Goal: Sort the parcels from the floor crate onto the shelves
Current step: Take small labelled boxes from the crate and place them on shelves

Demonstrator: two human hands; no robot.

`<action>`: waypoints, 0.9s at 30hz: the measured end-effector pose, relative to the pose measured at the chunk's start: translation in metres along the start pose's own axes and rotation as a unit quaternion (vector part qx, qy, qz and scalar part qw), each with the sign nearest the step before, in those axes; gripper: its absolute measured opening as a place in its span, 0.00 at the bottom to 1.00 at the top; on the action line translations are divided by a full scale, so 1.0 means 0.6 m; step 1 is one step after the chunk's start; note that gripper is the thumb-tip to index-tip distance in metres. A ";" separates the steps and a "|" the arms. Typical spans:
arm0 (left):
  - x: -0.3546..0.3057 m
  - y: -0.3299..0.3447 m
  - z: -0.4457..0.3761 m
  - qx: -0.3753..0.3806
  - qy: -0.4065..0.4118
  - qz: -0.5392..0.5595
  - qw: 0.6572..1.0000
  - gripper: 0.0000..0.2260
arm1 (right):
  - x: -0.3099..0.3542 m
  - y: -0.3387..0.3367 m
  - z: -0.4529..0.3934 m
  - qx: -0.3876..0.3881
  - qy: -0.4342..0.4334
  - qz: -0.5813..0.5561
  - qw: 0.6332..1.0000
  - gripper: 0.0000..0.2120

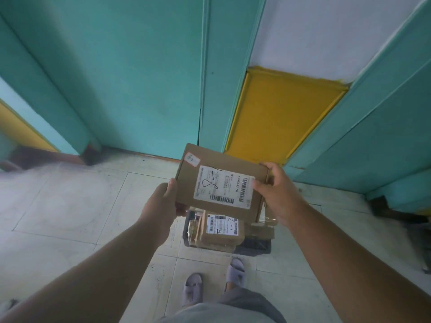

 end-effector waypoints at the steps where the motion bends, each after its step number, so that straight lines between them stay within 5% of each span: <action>1: -0.003 -0.006 -0.001 0.004 0.010 -0.033 0.999 0.14 | 0.006 0.002 0.000 0.006 -0.003 -0.024 1.000 0.24; 4: -0.030 -0.032 -0.021 0.012 0.058 -0.114 0.992 0.10 | 0.024 -0.003 -0.009 0.035 -0.022 -0.019 0.999 0.24; 9: -0.094 -0.032 -0.053 0.090 0.126 -0.205 0.966 0.32 | 0.059 -0.021 -0.042 0.074 -0.052 0.042 0.995 0.27; 12: -0.104 -0.018 -0.055 0.044 0.145 -0.232 0.961 0.26 | 0.077 -0.035 -0.067 0.059 -0.081 0.102 0.990 0.28; 16: -0.074 -0.002 -0.043 0.001 0.106 -0.071 0.992 0.19 | 0.072 -0.049 -0.091 0.069 -0.087 0.100 0.989 0.23; 20: -0.044 0.015 -0.040 0.058 0.052 -0.133 0.988 0.17 | 0.079 -0.029 -0.107 0.070 -0.113 0.093 0.987 0.14; 23: -0.036 0.012 -0.050 0.108 0.043 -0.205 0.972 0.16 | 0.090 0.005 -0.117 0.074 -0.127 0.138 0.979 0.15; 27: -0.036 -0.023 -0.099 0.099 0.044 -0.152 0.983 0.14 | 0.097 0.051 -0.136 0.042 -0.126 0.160 0.978 0.22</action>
Point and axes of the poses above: each hand's wrist, its own z-axis away from the middle knuckle, its own y-axis out of the palm, x = y × z, the point moved 3 cm from there along -z, towards the middle knuckle, and after that the axes turned 13 degrees about -z, right-handed, at the moved point
